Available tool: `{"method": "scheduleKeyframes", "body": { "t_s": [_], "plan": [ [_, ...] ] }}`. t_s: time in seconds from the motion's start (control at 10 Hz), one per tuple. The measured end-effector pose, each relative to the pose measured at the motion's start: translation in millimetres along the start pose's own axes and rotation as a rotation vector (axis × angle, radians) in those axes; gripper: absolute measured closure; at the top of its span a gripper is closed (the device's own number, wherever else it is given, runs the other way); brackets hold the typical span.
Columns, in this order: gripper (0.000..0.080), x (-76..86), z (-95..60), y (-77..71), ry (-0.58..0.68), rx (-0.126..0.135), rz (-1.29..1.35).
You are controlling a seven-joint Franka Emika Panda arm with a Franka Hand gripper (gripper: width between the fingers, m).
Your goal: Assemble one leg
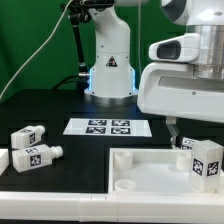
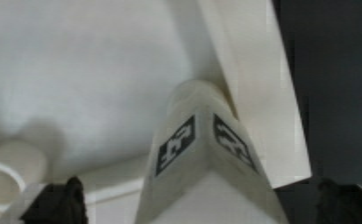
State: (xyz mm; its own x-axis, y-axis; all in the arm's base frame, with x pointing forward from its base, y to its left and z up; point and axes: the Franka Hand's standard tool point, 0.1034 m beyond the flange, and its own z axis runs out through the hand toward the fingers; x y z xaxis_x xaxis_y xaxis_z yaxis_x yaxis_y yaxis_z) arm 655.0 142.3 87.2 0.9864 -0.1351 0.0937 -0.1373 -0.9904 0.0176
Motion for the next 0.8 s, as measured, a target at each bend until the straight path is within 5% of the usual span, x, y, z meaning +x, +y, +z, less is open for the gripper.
{"method": "scheduleKeyframes", "body": {
  "t_s": [0.5,0.7,0.8],
  "plan": [
    [0.0150,0.7,-0.7,-1.7,0.006,-0.007,-0.278],
    [0.0413,0.7,-0.6,-1.6,0.006,-0.007,-0.276],
    [0.0413,0.7,-0.6,-1.6,0.005,-0.007,-0.263]
  ]
}}
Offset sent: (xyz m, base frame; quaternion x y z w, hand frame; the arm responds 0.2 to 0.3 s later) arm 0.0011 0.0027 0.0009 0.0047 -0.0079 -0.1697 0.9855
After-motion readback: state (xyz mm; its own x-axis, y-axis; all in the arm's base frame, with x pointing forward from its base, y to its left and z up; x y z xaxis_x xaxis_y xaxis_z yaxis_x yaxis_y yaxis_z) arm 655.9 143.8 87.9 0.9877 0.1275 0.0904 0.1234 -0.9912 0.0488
